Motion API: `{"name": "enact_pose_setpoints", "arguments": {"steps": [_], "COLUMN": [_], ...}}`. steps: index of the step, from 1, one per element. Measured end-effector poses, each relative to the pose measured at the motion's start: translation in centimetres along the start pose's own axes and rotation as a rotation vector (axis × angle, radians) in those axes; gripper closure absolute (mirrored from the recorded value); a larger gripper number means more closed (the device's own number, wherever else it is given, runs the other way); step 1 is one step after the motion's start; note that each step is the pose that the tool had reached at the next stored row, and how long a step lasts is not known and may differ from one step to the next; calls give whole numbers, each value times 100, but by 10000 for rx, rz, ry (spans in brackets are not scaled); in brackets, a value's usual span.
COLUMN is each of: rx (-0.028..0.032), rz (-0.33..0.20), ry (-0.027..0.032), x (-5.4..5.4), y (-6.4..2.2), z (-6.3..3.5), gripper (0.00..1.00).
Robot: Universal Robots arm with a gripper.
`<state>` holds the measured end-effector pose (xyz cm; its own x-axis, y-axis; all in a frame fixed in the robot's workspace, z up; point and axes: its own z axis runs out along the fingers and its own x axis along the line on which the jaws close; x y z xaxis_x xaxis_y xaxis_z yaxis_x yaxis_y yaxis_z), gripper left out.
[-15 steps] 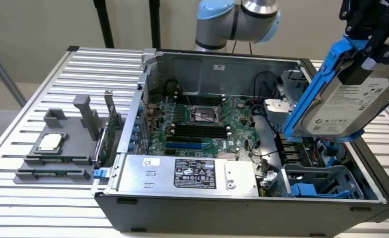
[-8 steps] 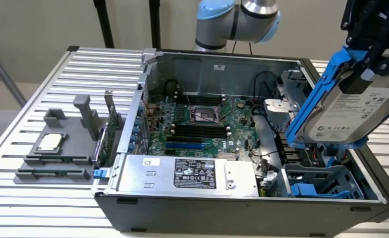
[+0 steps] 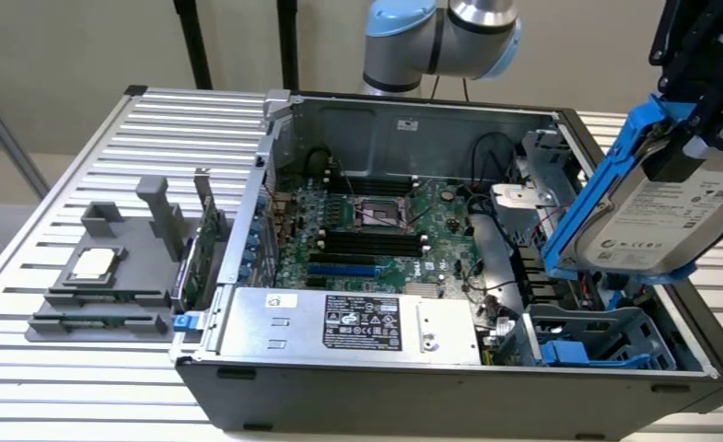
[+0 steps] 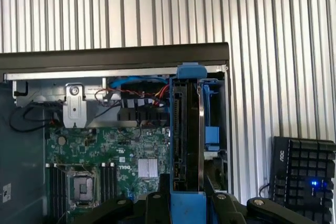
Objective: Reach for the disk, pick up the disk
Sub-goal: 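Pick up the disk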
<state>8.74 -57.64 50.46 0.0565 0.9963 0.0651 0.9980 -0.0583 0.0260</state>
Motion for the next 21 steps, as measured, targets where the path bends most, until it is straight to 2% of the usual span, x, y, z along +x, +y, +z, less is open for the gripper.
{"name": "enact_pose_setpoints", "arguments": {"steps": [2,7,8,10,12,13,14,16,21], "rx": [7,2,25,188,399,476,505,511,516], "rz": [4,18,18,28,39,44,45,46,46], "ry": [-45,-170,-180,-188,-201,-204,-198,-176,-175], "x": [2,-23,-32,-51,-70,-78,-86,-93,-93], "y": [53,111,141,201,249,264,271,273,274], "z": [3,5,7,15,20,21,20,20,20], "gripper": [67,67,67,67,67,67,67,67,67]}}
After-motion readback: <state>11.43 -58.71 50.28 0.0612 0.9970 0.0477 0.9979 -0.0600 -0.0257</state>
